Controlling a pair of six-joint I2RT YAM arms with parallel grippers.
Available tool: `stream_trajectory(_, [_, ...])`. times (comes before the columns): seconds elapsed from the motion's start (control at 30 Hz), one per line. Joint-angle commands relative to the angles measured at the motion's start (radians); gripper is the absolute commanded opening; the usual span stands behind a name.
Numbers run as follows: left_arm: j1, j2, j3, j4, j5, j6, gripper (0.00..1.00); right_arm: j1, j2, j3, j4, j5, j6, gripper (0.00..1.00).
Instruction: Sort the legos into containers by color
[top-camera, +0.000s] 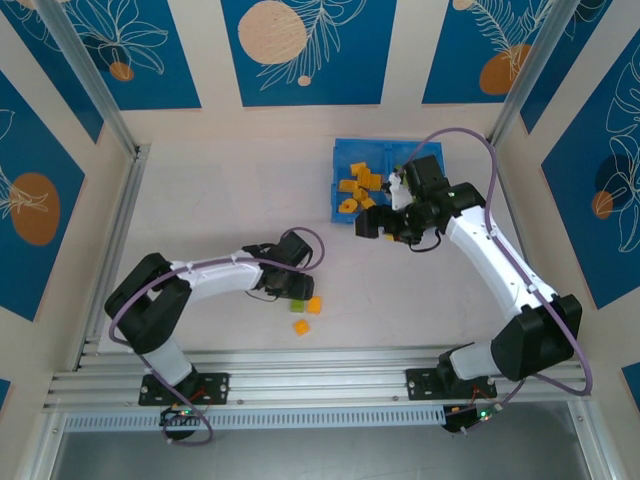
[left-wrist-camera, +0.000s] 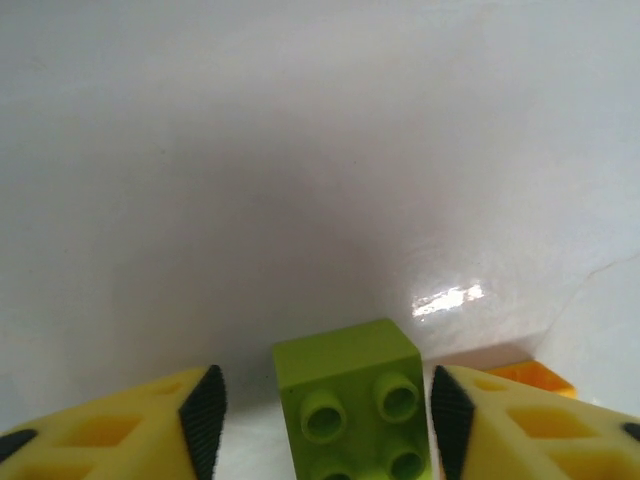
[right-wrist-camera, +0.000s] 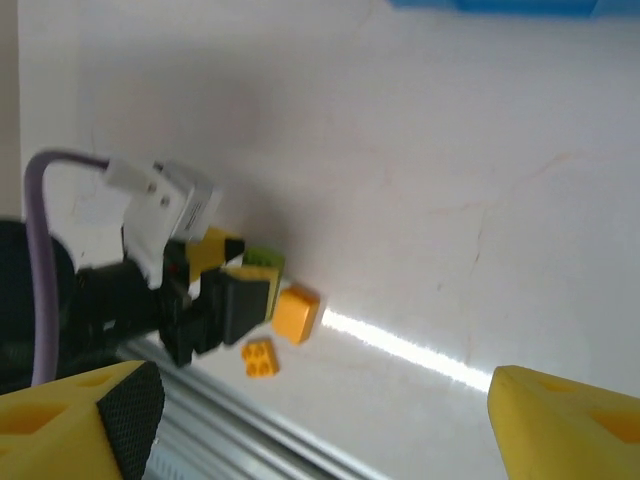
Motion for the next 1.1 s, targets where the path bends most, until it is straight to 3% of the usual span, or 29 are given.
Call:
stream_trajectory(0.0, [0.009,0.027,0.021,-0.044,0.001,-0.011,0.50,0.008,-0.042,-0.030,-0.045,-0.115,0.025,0.86])
stream_trajectory(0.27, [0.008,0.037,0.019,-0.071,-0.057,0.019,0.30,0.009,-0.055,-0.043,-0.048,-0.174,0.036,0.86])
stream_trajectory(0.4, [0.008,-0.020,0.059,-0.073,-0.036,0.022,0.27,0.009,-0.069,-0.024,-0.042,-0.176,0.053,0.86])
stream_trajectory(0.57, [0.007,-0.092,0.210,-0.071,0.026,0.108,0.27,0.001,-0.123,0.013,-0.018,-0.083,0.111,0.86])
stream_trajectory(0.7, [0.004,-0.087,0.338,-0.005,0.080,0.185,0.27,-0.009,-0.202,0.023,0.012,0.060,0.168,0.86])
stream_trajectory(0.87, [0.002,0.053,0.511,0.159,0.136,0.264,0.27,-0.041,-0.329,-0.016,0.073,0.204,0.254,0.87])
stream_trajectory(1.07, [-0.001,0.352,0.824,0.331,0.191,0.298,0.27,-0.049,-0.457,-0.061,0.077,0.296,0.285,0.88])
